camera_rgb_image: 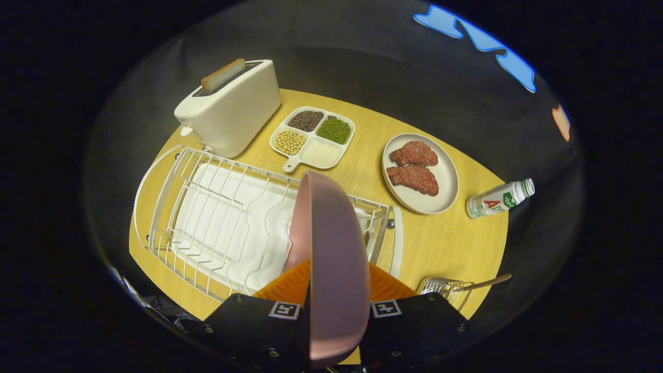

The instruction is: Take the plate from the dish rack, then take the spoon from the basket and place it into the plate.

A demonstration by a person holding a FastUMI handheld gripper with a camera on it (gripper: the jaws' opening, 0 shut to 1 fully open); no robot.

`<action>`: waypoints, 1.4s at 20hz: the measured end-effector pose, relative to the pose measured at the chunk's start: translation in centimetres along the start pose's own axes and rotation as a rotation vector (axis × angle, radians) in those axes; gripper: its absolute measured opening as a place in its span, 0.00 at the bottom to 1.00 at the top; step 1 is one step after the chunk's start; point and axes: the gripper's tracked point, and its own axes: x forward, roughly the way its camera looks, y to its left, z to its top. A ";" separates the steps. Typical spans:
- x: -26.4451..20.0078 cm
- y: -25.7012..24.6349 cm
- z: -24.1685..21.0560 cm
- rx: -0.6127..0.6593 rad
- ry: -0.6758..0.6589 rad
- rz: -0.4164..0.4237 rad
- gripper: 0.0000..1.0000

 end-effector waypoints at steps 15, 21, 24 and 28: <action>-5.9 -2.1 -5.1 0.120 -0.016 0.235 0.35; -9.0 -0.8 -14.0 0.262 0.009 0.490 0.35; -8.9 0.6 -18.5 0.338 0.039 0.602 0.35; -7.3 2.1 -24.3 0.438 0.063 0.678 0.35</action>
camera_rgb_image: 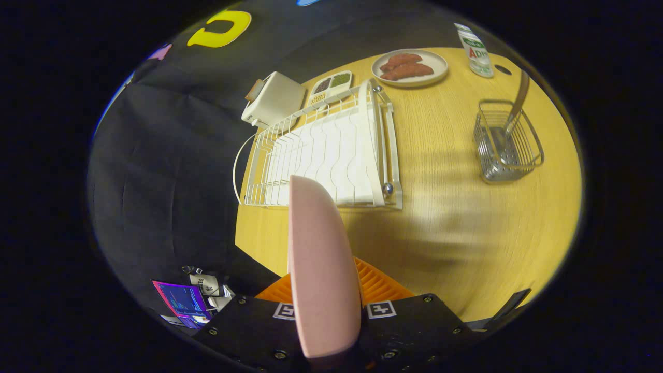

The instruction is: Take the plate from the dish rack, then take the spoon from the basket and place it into the plate.

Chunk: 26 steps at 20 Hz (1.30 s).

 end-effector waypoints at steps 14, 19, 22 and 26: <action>7.3 -6.2 -6.6 0.189 -0.075 0.072 0.36; 7.6 -7.0 -6.7 0.202 -0.074 0.067 0.41; 7.4 -7.4 -6.2 0.214 -0.079 0.077 0.58; 6.3 -8.9 -5.9 0.197 -0.088 0.045 0.65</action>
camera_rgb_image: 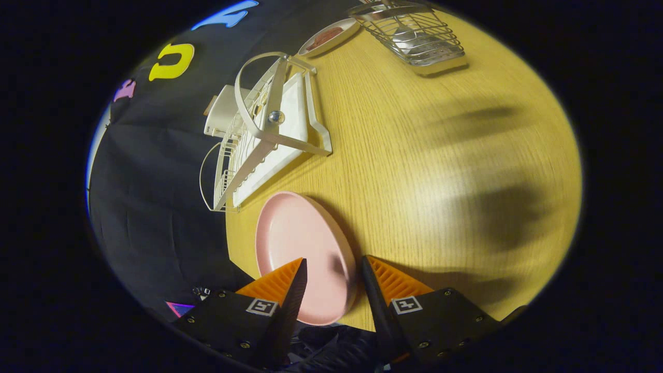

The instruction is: Take the plate from the dish rack, then take the spoon from the basket and place it into the plate.

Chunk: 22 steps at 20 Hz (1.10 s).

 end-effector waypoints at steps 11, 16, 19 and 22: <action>-8.2 0.7 9.1 -0.066 -0.246 0.005 0.71; -13.3 2.0 18.5 -0.130 -0.461 -0.058 0.70; -15.3 0.9 23.6 -0.135 -0.574 -0.126 0.70; -16.3 -0.8 27.3 -0.094 -0.641 -0.188 0.70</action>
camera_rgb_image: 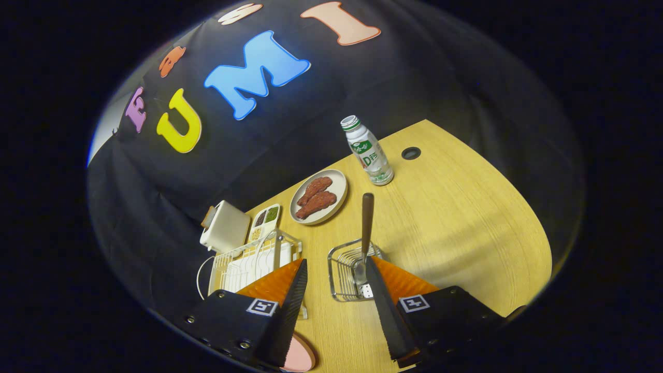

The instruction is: Take the plate from the dish rack, then take the spoon from the basket and place it into the plate.

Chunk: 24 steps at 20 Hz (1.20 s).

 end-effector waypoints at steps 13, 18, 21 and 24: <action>6.9 -2.7 2.1 0.094 -0.008 -0.069 0.35; 6.2 -2.7 2.7 0.016 -0.032 -0.132 0.12; 5.4 -2.1 3.3 -0.001 -0.055 -0.133 0.01; 3.6 -1.1 4.5 -0.039 -0.081 -0.120 0.01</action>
